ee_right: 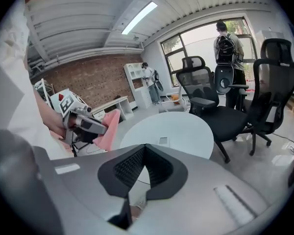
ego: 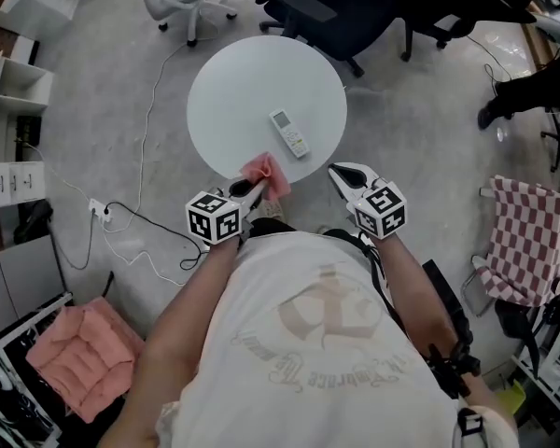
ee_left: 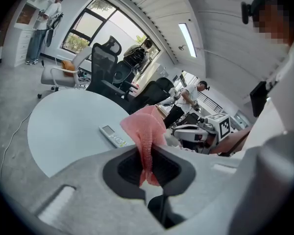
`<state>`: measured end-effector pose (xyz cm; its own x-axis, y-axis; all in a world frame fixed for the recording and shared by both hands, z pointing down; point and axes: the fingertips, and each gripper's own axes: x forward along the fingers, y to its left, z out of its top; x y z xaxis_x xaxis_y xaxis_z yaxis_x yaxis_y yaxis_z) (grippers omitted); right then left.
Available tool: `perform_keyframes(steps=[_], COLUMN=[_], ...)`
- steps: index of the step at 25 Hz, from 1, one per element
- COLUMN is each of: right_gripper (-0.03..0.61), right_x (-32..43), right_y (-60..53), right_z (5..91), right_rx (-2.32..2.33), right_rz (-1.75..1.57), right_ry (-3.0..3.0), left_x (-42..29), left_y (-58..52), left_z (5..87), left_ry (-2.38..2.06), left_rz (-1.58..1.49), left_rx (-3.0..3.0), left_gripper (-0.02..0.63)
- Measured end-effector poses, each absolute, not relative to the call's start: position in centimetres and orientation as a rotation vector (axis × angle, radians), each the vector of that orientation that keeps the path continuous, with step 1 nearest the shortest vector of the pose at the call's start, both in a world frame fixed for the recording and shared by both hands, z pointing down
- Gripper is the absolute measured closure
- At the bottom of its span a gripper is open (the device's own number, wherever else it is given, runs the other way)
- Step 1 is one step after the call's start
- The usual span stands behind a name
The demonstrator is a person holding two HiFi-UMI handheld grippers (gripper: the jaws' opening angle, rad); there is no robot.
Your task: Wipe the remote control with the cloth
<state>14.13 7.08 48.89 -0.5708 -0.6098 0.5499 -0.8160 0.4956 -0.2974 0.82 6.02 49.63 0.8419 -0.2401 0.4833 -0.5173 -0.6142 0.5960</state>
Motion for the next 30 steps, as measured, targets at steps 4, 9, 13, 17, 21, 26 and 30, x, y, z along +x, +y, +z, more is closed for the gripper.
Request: perform_keyframes(steps=[4,9,13,17,21,26,30], right_gripper=[0.571,0.571,0.571,0.571,0.571,0.558,0.51], right_x=[13.3,12.4,12.1,11.9,11.6,11.0,10.8], right_y=[5.4,3.5,2.7,2.5,2.3,2.2,2.8], right_z=[51.0,53.5,55.3,56.8,57.9,59.3,60.1], right_rx=[1.229,1.287,1.316,1.348,1.365,1.382,1.413], right_rz=[0.781,0.809,0.82,0.855,0.869,0.894,0.92], right_ry=[-2.262,-2.14,-2.058,-1.981,-1.922,-1.874,-1.843], left_x=[0.3,-0.1,-0.2,-0.3,-0.2,0.4,1.1], left_y=[3.3,0.3,-1.4,-2.1,-2.2,-1.8,-1.4], left_z=[50.3,51.2,51.9,52.8,53.6,54.2,54.7], left_ry=[-0.457,-0.348,-0.282,-0.246,-0.207,-0.138,-0.096], left_rz=[0.506,0.566,0.613,0.645,0.674,0.718,0.761], left_rx=[2.251,2.266,2.275,2.264,2.254,2.255,2.257], left_gripper=[0.594,0.594,0.594,0.594,0.594,0.594,0.594])
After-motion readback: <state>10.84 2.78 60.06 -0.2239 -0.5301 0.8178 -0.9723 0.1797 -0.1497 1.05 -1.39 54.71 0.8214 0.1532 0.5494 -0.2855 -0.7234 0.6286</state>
